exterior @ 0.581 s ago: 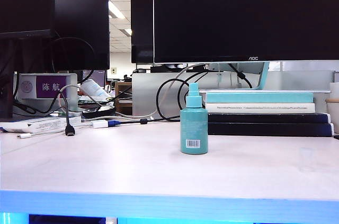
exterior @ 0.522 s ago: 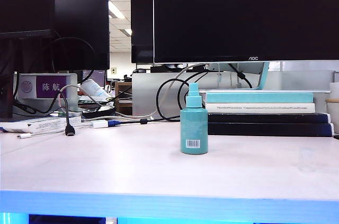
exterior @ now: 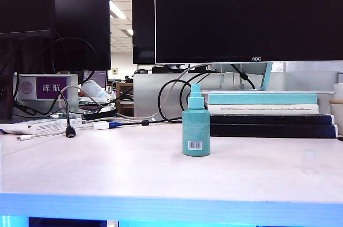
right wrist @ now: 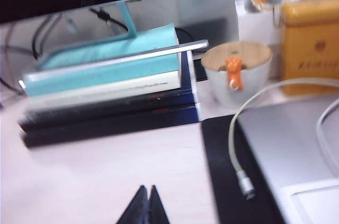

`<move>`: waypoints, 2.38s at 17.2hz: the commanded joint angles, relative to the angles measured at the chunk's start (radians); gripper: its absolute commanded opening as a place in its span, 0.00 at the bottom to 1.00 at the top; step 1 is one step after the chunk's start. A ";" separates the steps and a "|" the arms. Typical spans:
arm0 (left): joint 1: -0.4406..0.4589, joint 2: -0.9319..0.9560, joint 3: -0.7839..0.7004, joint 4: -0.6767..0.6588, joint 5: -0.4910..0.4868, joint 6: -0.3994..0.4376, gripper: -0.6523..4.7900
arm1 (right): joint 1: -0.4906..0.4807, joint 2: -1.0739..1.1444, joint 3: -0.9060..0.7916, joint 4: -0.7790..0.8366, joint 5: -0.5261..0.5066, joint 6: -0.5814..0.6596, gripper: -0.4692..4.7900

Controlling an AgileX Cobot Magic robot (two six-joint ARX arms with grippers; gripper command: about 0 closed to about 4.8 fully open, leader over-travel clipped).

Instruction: Pick up the sprayer with the left hand, pick up its lid with the right hand then put the lid on the sprayer.

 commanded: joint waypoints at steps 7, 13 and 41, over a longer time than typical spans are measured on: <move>0.001 0.167 0.206 0.170 0.051 0.061 0.11 | 0.000 0.031 0.128 0.122 0.000 0.119 0.09; -0.001 0.560 0.305 0.484 0.277 0.099 0.23 | 0.000 0.237 0.282 0.114 -0.051 0.116 0.09; -0.364 1.758 0.637 0.919 0.822 0.609 0.80 | 0.071 0.723 0.301 0.051 -0.523 -0.062 0.69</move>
